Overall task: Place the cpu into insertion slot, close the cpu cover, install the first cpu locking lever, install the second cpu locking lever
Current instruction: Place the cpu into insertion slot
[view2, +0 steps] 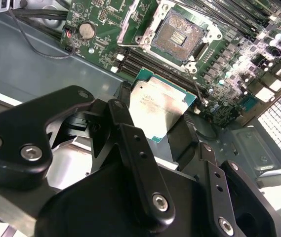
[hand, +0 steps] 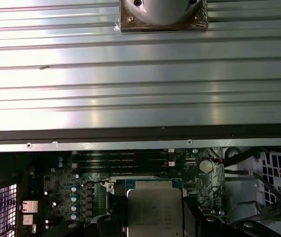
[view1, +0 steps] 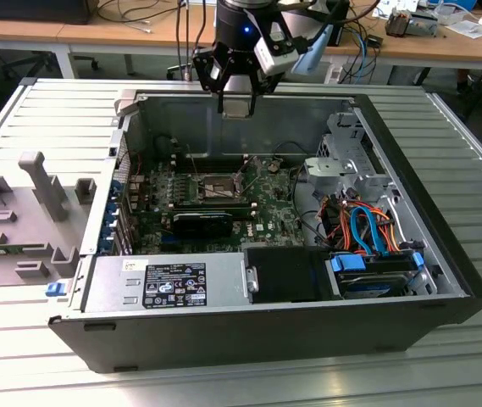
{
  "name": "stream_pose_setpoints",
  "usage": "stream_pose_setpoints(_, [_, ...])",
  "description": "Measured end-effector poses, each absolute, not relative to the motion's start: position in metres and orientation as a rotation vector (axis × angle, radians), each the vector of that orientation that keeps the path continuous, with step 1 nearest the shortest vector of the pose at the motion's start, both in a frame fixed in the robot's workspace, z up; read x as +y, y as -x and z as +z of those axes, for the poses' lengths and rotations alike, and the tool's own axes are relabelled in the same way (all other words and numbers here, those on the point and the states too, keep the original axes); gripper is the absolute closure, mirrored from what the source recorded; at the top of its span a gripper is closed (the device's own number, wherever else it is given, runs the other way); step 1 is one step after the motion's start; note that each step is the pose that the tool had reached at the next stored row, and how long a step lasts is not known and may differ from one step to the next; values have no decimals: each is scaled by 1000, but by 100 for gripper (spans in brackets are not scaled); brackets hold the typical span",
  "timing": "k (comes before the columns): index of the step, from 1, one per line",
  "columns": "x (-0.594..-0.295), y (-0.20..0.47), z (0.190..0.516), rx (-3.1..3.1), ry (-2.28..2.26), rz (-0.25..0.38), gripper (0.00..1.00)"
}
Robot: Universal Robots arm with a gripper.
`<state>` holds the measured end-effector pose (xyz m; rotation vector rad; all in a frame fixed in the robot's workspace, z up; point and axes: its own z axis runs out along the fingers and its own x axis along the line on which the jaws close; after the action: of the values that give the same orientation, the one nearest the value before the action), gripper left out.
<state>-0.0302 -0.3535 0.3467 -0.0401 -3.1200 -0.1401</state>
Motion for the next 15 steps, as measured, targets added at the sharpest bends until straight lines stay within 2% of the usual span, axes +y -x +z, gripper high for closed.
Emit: stream_pose_setpoints(15, [-361, 30, 342, -3120, 40, -140, 45])
